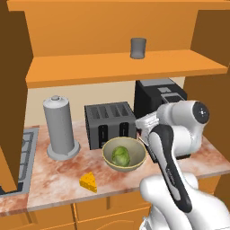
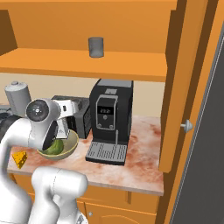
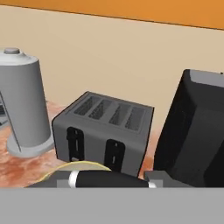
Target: Pick the cheese from the fridge and the cheese grater from the cabinet and place them next to the salad bowl.
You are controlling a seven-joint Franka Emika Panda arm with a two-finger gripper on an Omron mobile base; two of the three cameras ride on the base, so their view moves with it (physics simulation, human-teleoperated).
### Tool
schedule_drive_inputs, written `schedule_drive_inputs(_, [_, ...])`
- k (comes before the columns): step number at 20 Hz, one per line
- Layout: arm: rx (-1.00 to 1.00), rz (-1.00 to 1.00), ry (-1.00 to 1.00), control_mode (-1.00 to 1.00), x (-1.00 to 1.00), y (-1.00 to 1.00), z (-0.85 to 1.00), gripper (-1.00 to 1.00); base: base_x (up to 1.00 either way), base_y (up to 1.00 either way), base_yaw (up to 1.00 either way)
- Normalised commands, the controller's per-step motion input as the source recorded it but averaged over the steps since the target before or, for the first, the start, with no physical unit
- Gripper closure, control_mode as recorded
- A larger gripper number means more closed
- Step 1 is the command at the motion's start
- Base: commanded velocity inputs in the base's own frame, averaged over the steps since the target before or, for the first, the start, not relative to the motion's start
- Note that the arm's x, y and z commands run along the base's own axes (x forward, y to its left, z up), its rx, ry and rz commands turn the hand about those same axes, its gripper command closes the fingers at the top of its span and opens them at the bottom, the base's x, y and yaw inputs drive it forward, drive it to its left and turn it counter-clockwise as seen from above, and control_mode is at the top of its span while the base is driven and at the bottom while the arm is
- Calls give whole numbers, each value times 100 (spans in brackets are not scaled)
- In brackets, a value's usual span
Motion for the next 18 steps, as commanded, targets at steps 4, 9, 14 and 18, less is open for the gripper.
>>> schedule_drive_inputs(4, [0, 0, 1, -100, 0, 78, -24, 100, 0, 0, 0])
schedule_drive_inputs(9, [0, 0, 0, -100, 0, 85, -28, 100, 0, 0, 0])
schedule_drive_inputs(14, [0, 0, 0, -100, 0, 85, -34, 100, 0, 0, 0])
schedule_drive_inputs(18, [0, 0, 0, -100, 1, 77, -23, 100, 0, 0, 0])
